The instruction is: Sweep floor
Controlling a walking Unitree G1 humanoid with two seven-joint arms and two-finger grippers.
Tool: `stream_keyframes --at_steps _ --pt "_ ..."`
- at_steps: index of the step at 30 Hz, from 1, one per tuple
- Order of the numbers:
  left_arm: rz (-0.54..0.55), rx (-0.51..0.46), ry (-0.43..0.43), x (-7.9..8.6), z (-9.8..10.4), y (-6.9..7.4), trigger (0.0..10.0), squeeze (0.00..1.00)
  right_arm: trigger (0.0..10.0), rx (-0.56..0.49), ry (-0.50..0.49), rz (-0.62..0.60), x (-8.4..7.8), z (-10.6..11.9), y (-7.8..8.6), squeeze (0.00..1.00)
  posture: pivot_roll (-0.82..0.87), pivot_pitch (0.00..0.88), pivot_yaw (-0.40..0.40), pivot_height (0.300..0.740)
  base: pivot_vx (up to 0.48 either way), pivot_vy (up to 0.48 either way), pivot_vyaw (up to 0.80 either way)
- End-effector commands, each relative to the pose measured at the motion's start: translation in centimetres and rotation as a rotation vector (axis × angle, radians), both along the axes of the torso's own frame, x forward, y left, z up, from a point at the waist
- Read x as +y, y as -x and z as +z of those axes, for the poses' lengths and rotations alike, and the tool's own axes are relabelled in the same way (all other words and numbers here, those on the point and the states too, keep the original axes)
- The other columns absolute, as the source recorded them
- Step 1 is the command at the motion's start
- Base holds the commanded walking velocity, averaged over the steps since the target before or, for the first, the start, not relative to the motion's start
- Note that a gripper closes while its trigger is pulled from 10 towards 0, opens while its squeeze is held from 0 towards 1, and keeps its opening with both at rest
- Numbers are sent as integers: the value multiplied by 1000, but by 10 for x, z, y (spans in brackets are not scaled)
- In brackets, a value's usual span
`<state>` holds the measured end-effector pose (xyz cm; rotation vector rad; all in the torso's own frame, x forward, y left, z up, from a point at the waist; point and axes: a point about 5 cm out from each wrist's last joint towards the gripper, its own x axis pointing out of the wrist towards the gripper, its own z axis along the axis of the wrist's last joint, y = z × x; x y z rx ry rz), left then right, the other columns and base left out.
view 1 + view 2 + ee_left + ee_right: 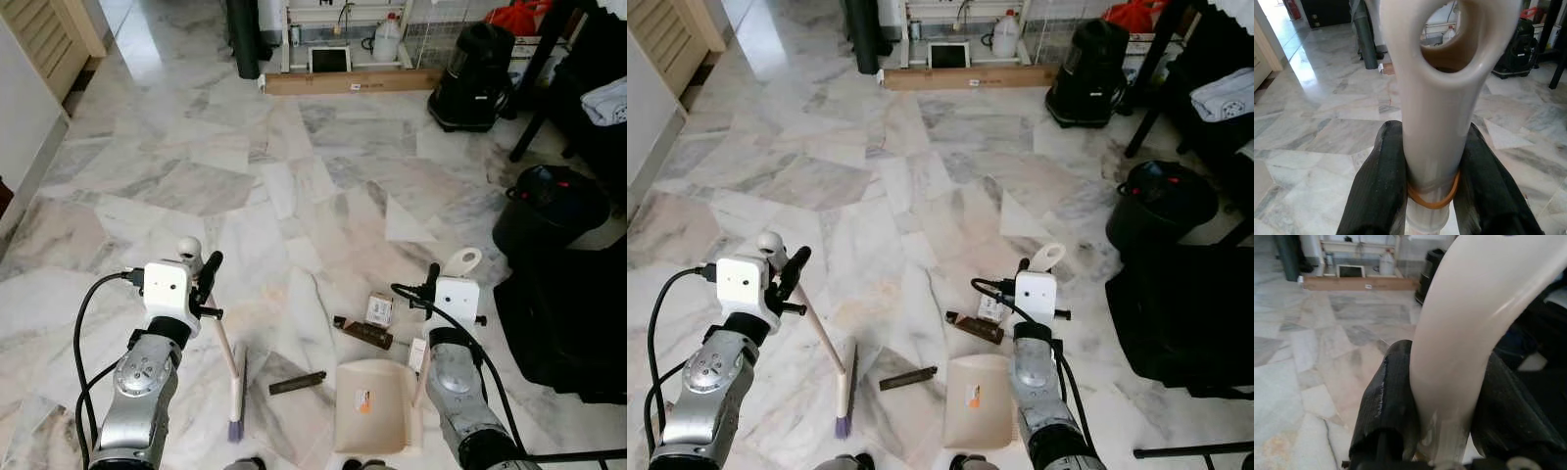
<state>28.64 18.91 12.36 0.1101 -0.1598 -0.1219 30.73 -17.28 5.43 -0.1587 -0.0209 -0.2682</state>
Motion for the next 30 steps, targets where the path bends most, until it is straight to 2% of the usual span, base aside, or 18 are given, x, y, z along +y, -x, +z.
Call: stream_keyframes --at_steps 1,9,15,19,30 --pt "-6 -8 -5 1 4 -1 10000 0 10000 80 -32 -18 1 -16 8 0 165 188 43 740 0 0 0" --pt "-19 16 -9 2 1 0 10000 0 10000 156 -53 -36 -1 -33 17 0 165 196 44 740 0 0 0" --pt "-49 47 -1 -2 -3 0 10000 0 10000 172 -70 -17 2 -35 18 0 164 199 40 740 0 0 0" --pt "-79 91 39 -4 -9 0 10000 0 10000 175 -73 -11 4 -36 18 0 161 202 35 740 0 0 0" --pt "-95 135 97 -1 -14 0 10000 0 10000 179 -82 7 5 -37 18 0 154 204 30 740 0 0 0"
